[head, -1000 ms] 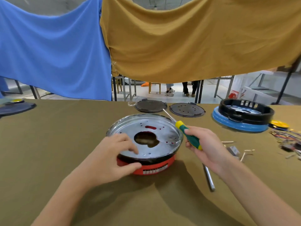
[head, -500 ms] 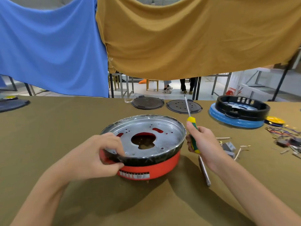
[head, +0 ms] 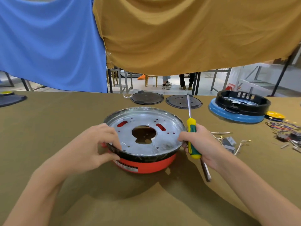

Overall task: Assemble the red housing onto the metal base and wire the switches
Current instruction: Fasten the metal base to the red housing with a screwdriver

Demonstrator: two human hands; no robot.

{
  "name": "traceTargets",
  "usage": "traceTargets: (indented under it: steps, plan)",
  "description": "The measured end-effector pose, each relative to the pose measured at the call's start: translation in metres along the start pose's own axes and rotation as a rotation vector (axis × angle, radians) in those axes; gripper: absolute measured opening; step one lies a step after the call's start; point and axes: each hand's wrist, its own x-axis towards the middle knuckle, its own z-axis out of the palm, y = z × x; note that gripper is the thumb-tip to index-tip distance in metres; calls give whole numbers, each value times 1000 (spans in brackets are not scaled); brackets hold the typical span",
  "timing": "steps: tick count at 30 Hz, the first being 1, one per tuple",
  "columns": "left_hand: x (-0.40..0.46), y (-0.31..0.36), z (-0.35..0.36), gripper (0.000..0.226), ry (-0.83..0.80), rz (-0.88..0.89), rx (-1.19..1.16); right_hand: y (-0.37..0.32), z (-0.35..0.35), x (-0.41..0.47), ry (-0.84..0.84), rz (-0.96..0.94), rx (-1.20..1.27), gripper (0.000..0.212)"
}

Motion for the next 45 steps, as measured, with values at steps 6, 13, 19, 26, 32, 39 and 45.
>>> traceTargets:
  steps: [6,13,19,26,32,39,45]
  plan:
    - [-4,-14,6,35,-48,-143,-45,5,11,-1,83,45,-27,29]
    - [1,-13,10,21,-118,-132,-99,2,13,-7,90,11,-119,26]
    - [-7,-20,2,22,-58,-201,-43,1,22,-16,35,-33,-172,31]
    - [8,10,30,24,-19,76,55,0,21,-14,93,-77,-155,26]
    - [8,20,41,20,15,135,201,-1,21,-17,177,-169,-287,20]
    - [9,23,45,26,27,162,268,1,21,-15,145,-119,-276,19]
    - [9,24,46,23,62,161,286,2,17,-15,38,-37,-212,34]
